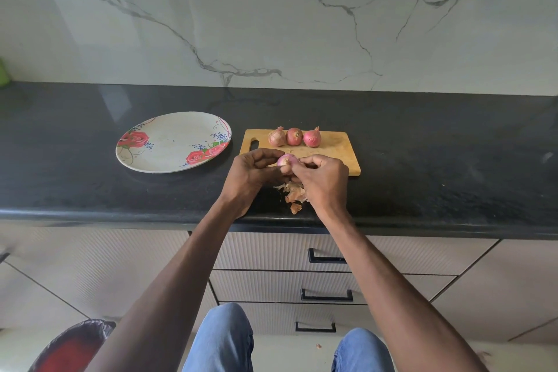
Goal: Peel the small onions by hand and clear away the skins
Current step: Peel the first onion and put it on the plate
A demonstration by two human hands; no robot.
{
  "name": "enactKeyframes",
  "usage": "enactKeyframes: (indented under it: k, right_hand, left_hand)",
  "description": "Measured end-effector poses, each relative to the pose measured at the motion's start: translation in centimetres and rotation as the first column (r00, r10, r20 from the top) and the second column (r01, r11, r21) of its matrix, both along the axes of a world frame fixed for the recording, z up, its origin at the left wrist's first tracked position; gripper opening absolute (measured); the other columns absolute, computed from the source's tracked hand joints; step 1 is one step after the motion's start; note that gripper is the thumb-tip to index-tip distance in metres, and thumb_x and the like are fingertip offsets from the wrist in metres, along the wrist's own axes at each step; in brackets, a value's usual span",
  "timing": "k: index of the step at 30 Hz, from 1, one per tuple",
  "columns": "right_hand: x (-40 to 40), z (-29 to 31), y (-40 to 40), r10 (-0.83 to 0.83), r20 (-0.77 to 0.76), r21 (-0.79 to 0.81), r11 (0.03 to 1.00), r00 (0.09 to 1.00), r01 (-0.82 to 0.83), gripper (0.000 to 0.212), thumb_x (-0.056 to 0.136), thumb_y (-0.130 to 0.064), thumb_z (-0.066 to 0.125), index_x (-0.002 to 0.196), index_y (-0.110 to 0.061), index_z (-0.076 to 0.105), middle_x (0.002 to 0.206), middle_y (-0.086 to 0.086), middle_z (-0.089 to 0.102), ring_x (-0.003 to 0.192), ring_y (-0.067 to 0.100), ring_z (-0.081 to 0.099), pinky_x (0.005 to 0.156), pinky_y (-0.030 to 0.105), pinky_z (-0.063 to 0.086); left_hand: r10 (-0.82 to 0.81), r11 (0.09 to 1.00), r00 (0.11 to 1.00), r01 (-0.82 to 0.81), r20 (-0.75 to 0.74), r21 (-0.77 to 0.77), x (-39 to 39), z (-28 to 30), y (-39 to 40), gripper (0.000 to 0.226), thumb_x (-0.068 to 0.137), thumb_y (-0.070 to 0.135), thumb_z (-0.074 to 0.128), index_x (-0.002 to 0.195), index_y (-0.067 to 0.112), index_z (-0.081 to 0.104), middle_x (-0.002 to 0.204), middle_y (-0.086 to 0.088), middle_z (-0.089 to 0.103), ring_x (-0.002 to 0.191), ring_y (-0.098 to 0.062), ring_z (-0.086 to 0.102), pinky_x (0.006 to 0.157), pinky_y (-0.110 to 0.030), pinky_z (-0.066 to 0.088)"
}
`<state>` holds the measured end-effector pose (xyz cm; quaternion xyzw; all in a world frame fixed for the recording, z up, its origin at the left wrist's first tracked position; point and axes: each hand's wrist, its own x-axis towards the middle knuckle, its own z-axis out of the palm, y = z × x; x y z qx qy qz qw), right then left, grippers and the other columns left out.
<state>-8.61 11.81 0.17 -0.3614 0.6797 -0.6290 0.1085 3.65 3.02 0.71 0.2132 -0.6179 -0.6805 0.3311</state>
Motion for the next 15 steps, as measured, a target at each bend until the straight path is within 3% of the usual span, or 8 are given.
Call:
enactKeyframes:
  k: [9, 15]
  right_hand:
    - [1.00, 0.70, -0.73, -0.078, -0.095, -0.016, 0.997, 0.992, 0.077, 0.018, 0.085, -0.027, 0.081, 0.081, -0.009, 0.077, 0.066, -0.002, 0.072, 0.055, 0.013, 0.070, 0.045, 0.040, 0.058]
    - [0.70, 0.78, -0.72, -0.026, 0.005, -0.040, 0.999, 1.000, 0.026, 0.016, 0.083, -0.021, 0.083, 0.085, -0.006, 0.078, 0.069, 0.001, 0.074, 0.059, 0.007, 0.072, 0.050, 0.032, 0.059]
  left_hand:
    - [0.014, 0.995, 0.998, -0.008, -0.057, 0.098, -0.02, -0.15, -0.61, 0.038, 0.080, 0.008, 0.075, 0.114, -0.002, 0.064, 0.104, -0.019, 0.074, 0.087, -0.026, 0.073, 0.088, -0.047, 0.058]
    - [-0.013, 0.968, 0.991, 0.046, -0.133, 0.245, -0.27, 0.09, -0.73, 0.037, 0.082, 0.006, 0.070, 0.116, 0.000, 0.057, 0.098, -0.017, 0.074, 0.084, -0.025, 0.073, 0.084, -0.039, 0.061]
